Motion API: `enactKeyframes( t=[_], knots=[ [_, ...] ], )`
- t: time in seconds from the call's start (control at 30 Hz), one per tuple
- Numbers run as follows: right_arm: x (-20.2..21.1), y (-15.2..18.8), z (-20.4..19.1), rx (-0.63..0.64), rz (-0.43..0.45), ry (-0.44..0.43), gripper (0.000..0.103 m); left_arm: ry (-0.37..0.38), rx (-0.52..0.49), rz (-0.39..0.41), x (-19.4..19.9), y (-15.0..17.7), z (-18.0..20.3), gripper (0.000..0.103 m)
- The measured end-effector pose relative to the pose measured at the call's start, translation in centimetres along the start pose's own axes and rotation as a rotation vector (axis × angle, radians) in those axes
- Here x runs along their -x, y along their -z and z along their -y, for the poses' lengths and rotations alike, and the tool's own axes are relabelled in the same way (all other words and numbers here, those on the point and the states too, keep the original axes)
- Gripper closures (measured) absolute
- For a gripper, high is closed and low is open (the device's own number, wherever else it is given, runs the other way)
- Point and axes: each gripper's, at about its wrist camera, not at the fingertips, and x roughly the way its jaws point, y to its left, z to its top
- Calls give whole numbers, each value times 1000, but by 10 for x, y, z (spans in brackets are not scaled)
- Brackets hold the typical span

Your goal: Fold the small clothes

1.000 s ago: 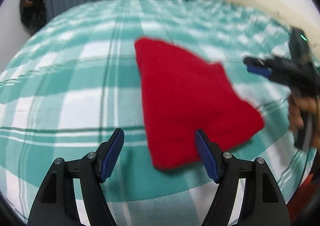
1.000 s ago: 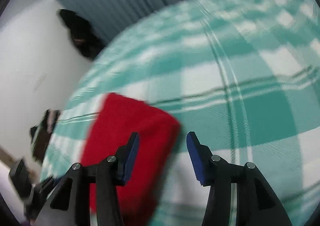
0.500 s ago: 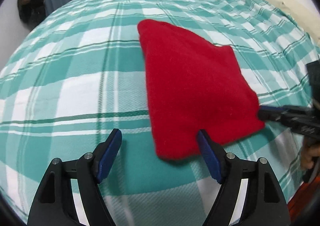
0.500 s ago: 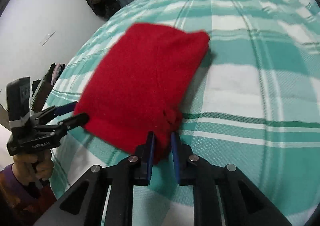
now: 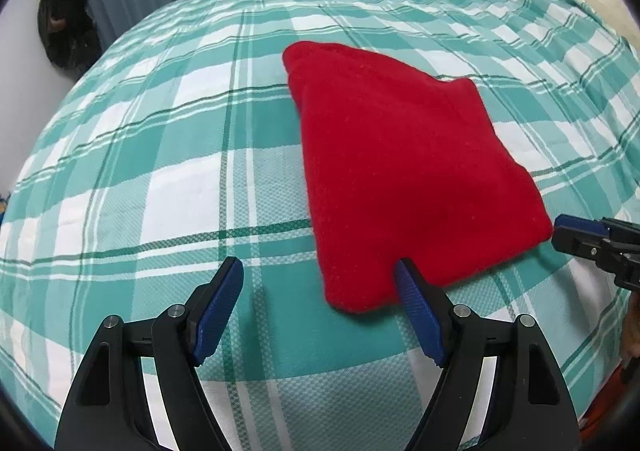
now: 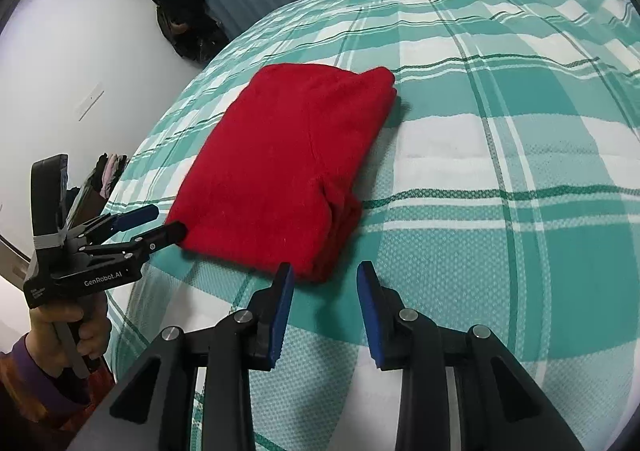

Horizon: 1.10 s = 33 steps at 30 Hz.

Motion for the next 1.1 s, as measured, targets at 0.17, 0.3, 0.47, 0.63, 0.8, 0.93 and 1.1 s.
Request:
enactKeyframes(
  t=[0.17, 0.3, 0.47, 0.63, 0.8, 0.93, 1.1],
  knots=[
    [10, -6, 11, -37, 59, -10, 33, 16, 16, 45, 14, -6, -21, 20],
    [15, -34, 37, -131, 146, -116, 31, 187, 173, 53, 6, -21, -63, 13],
    [-54, -73, 74, -298, 46, -322, 32, 420, 206, -50, -52, -36, -59, 15],
    [-107, -109, 86, -380, 30, -433, 34, 593, 250, -80, -76, -37, -44, 19],
    [-134, -132, 80, -386, -6, -442, 84, 640, 279, -102, -78, -35, -39, 64],
    [-105, -142, 52, -260, 60, -407, 84, 609, 252, -40, -53, -42, -37, 69],
    [-52, -160, 7, -136, 121, -412, 84, 615, 218, 33, -3, -51, -38, 69]
  ],
)
